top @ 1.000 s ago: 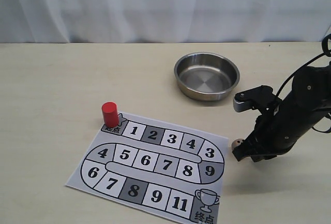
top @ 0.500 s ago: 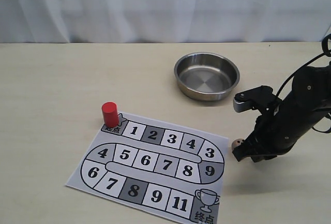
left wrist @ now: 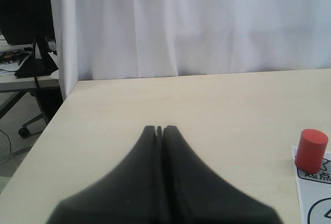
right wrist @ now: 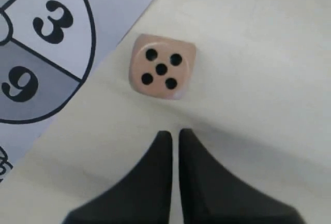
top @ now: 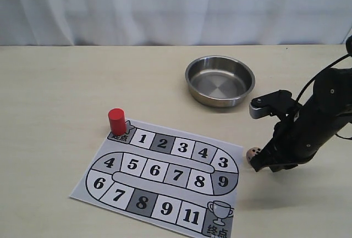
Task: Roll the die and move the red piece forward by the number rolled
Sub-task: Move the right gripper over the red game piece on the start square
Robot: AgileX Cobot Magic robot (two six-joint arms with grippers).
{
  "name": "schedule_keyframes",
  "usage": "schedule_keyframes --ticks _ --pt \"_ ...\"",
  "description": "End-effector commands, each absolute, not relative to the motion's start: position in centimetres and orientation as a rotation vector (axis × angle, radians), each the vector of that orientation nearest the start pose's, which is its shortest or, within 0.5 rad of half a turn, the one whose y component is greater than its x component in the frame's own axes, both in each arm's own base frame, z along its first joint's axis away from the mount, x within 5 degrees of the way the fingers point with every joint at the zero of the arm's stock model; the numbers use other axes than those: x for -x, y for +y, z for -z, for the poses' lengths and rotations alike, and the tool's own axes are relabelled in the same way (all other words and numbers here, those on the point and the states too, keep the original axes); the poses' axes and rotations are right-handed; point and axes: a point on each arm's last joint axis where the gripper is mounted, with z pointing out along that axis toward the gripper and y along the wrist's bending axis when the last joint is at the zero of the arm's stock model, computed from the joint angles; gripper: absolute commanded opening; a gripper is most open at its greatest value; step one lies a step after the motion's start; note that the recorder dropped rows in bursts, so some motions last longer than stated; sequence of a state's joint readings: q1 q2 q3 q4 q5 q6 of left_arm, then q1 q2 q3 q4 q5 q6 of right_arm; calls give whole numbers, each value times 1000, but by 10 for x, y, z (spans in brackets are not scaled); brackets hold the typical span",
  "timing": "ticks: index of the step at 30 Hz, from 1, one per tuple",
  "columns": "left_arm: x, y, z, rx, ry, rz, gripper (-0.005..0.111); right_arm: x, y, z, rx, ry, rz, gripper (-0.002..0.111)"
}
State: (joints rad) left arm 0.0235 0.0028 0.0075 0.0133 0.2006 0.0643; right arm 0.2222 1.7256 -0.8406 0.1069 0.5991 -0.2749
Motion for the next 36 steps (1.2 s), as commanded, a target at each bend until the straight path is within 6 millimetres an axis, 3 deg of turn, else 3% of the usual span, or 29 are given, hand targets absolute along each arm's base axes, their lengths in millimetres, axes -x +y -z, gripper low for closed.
schedule_keyframes --ticks 1,7,13,18,26,30,36 --pt "-56 1 -196 -42 1671 -75 0 -278 68 -166 643 2842 -74 4" --pt "-56 1 -196 -42 1671 -75 0 -281 70 -200 632 2796 -94 4" --pt "-56 1 -196 -42 1671 -75 0 -289 78 -216 544 2751 -207 5" --pt "-56 1 -196 -43 1669 -76 0 -294 92 -226 573 2649 -388 21" --pt "-56 1 -196 -43 1669 -76 0 -304 106 -217 443 2603 -606 51" --pt "-56 1 -196 -43 1669 -76 0 -306 117 -210 481 2585 -672 52" --pt "-56 1 -196 -43 1669 -76 0 -305 157 -205 665 2540 -631 51"
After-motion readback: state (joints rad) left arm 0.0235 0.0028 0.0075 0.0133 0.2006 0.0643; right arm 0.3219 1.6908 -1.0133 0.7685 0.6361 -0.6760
